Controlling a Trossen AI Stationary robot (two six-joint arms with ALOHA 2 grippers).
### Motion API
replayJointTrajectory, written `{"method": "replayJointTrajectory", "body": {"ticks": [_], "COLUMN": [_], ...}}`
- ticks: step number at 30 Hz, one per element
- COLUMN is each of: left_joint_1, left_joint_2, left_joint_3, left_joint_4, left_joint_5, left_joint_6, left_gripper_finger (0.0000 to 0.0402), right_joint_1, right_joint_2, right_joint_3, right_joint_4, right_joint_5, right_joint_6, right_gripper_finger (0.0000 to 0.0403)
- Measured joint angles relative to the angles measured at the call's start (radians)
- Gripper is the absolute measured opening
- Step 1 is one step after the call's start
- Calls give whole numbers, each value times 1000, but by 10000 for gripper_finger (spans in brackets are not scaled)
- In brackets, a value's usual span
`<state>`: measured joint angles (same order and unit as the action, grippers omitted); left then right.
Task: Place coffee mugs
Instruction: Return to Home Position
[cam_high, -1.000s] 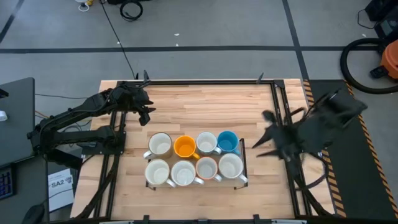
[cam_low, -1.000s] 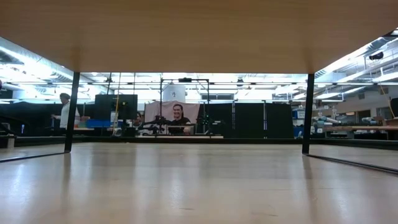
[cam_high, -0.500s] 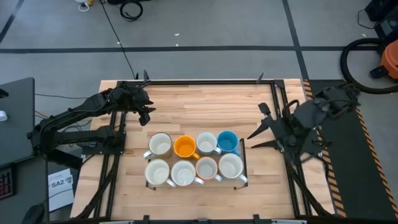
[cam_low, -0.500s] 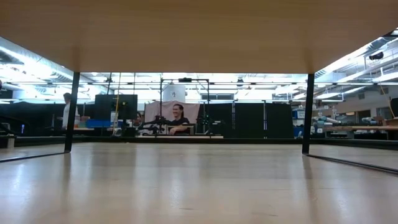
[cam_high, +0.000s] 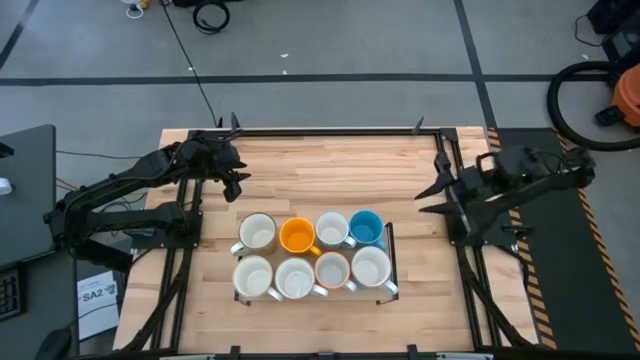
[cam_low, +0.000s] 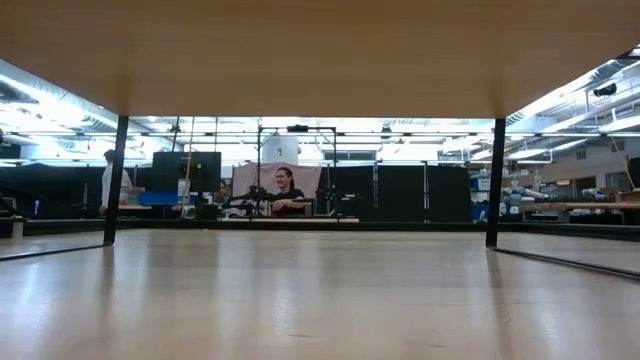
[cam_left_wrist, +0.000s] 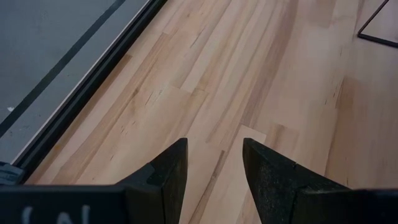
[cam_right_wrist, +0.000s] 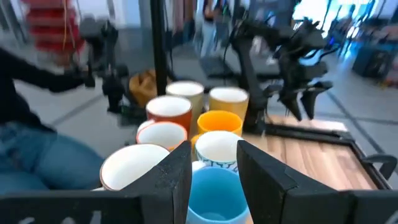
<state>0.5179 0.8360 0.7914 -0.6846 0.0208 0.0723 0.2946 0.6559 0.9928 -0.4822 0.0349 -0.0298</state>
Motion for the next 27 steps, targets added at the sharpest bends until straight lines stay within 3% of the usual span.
{"method": "replayJointTrajectory", "body": {"ticks": [10, 18, 27], "left_joint_1": [0, 0, 0], "left_joint_2": [0, 0, 0], "left_joint_3": [0, 0, 0], "left_joint_4": [0, 0, 2], "left_joint_5": [0, 0, 1], "left_joint_6": [3, 3, 2], "left_gripper_finger": [160, 160, 160], "right_joint_1": [-31, -31, -33], "right_joint_2": [-401, -630, -653], "right_joint_3": [-430, -622, -734], "right_joint_4": [275, 345, 393], "right_joint_5": [83, 111, 158], "right_joint_6": [27, 57, 61], "right_gripper_finger": [133, 133, 133]}}
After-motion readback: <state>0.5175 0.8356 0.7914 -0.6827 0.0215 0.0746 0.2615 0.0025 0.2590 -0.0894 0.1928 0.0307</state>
